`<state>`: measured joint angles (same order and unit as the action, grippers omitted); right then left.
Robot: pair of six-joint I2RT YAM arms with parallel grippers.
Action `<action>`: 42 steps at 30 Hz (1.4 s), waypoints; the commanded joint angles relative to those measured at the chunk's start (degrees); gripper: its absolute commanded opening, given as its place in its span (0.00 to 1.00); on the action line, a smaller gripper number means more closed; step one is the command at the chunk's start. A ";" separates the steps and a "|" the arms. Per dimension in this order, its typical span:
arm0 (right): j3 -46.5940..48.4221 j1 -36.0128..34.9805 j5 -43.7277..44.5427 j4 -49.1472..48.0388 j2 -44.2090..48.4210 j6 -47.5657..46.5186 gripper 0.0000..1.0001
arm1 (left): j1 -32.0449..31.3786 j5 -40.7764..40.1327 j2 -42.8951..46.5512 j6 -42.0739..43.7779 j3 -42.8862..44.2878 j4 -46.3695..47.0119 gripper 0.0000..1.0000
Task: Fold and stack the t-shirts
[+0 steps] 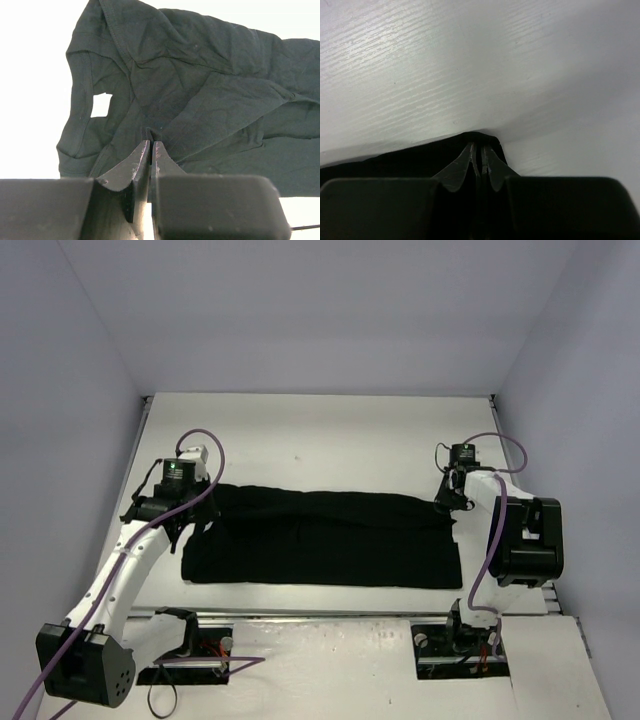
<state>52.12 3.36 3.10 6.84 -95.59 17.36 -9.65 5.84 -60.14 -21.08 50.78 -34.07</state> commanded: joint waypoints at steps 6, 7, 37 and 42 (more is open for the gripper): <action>5.73 0.42 1.74 -0.51 0.31 -1.98 0.00 | -0.02 -1.60 1.40 1.04 -0.63 1.20 0.00; 6.69 0.45 1.71 -0.40 -0.16 -2.00 0.00 | -0.02 -1.67 1.47 1.06 -0.84 1.18 0.00; 6.42 -2.17 -0.28 4.41 11.01 0.84 0.41 | -0.02 0.67 5.57 0.51 4.01 -7.39 0.59; 6.82 -8.13 -2.37 4.85 11.12 0.87 0.41 | -0.08 -2.05 -0.57 0.08 6.88 -4.56 0.59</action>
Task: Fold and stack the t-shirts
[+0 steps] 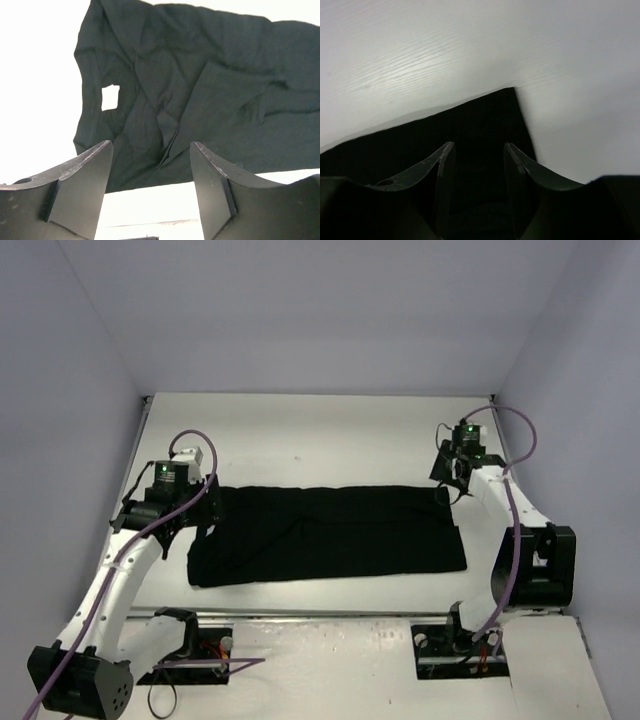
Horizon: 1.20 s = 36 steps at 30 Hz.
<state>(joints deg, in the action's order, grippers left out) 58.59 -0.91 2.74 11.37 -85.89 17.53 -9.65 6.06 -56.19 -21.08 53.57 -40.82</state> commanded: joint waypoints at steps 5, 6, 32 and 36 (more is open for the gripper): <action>-2.11 -4.21 -0.14 -0.10 0.02 3.31 0.41 | 0.28 -5.44 -18.49 -2.67 6.29 7.12 0.56; -2.39 -4.18 0.25 -0.25 -0.62 3.39 0.41 | 0.38 -5.53 -20.82 -3.63 6.55 9.32 0.55; 16.15 -2.82 3.58 -5.49 -21.12 -3.49 0.39 | 6.05 -7.46 -48.47 -4.33 25.22 17.35 0.55; 16.32 -2.04 4.00 -4.63 -16.03 -5.12 0.40 | 5.17 -6.60 -40.12 -2.75 23.84 16.10 0.59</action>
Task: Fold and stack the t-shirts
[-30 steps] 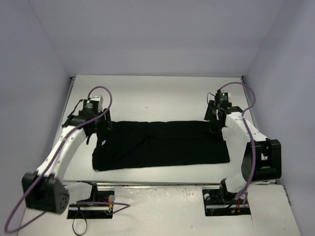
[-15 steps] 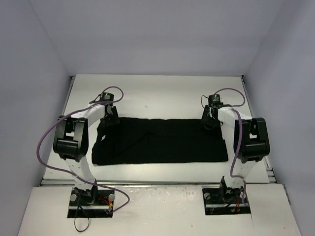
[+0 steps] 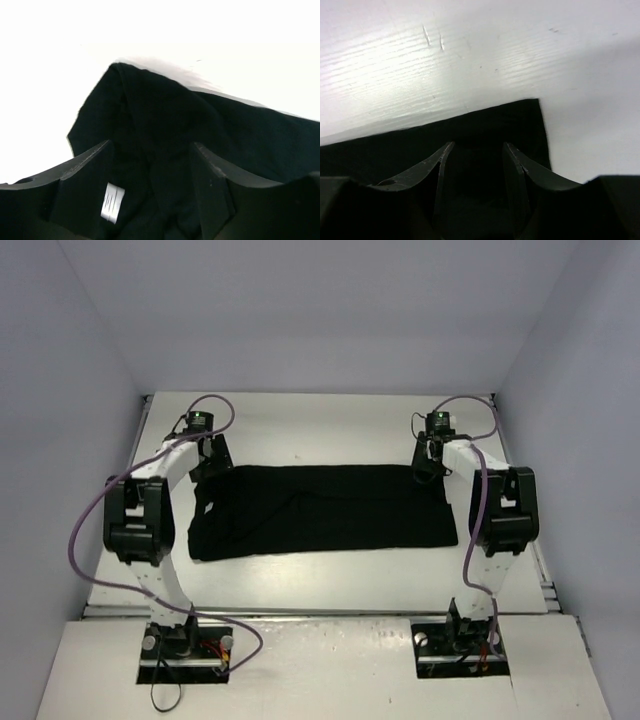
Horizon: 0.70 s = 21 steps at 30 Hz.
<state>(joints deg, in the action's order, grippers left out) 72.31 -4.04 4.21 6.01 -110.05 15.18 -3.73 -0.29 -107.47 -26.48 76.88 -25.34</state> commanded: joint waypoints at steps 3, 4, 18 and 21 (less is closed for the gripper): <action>0.18 2.71 1.69 1.40 11.48 -0.68 0.40 | -2.49 0.29 17.07 2.25 -2.53 -0.12 0.59; -1.63 4.22 1.13 1.54 12.24 0.58 0.40 | -3.30 1.16 18.33 2.14 -3.73 -0.35 0.59; -2.08 10.11 -9.03 -2.14 6.66 -2.93 0.34 | -7.19 3.15 19.89 4.59 -15.65 1.54 0.60; -0.36 10.11 -10.09 -2.31 3.63 -3.90 0.35 | -7.17 2.85 16.60 4.26 -14.75 2.47 0.60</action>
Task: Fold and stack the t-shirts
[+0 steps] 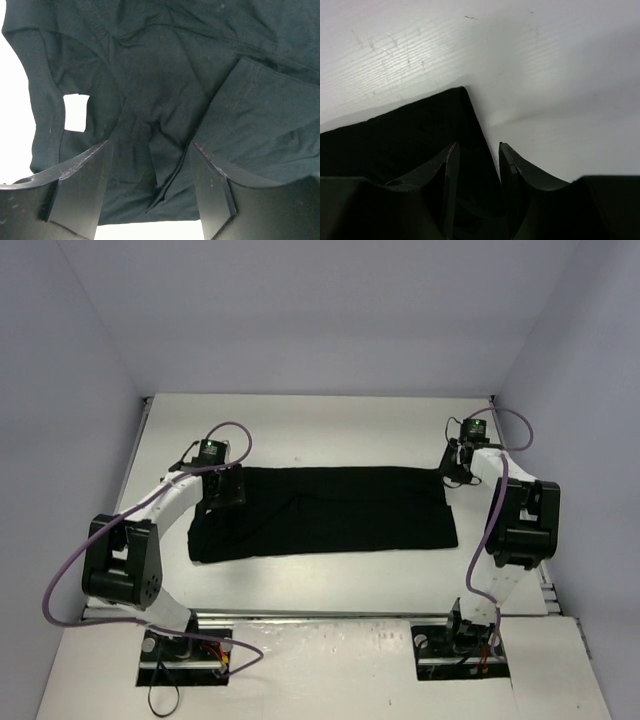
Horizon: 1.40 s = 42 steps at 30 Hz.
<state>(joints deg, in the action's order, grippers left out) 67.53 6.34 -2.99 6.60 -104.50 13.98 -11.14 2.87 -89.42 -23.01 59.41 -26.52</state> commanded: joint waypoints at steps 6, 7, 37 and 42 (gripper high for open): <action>5.84 -0.19 -1.31 -3.95 -6.67 -3.95 0.36 | 0.15 -1.89 -7.15 -0.88 3.52 4.37 0.60; 6.47 -0.10 -0.22 -4.00 -7.77 -4.05 0.35 | 0.19 -2.91 -8.30 -1.50 3.52 3.98 0.60; -7.05 -5.99 1.50 -3.69 7.48 2.37 0.33 | 0.43 -5.16 -7.69 -1.61 6.26 1.48 0.58; -10.68 -4.64 1.84 -4.47 3.92 2.89 0.33 | 1.61 -4.97 -9.48 -2.29 6.68 1.55 0.58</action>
<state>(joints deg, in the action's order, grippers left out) 59.15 0.25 -0.87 2.76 -98.73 15.33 -10.93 -1.39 -98.40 -25.52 63.55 -25.19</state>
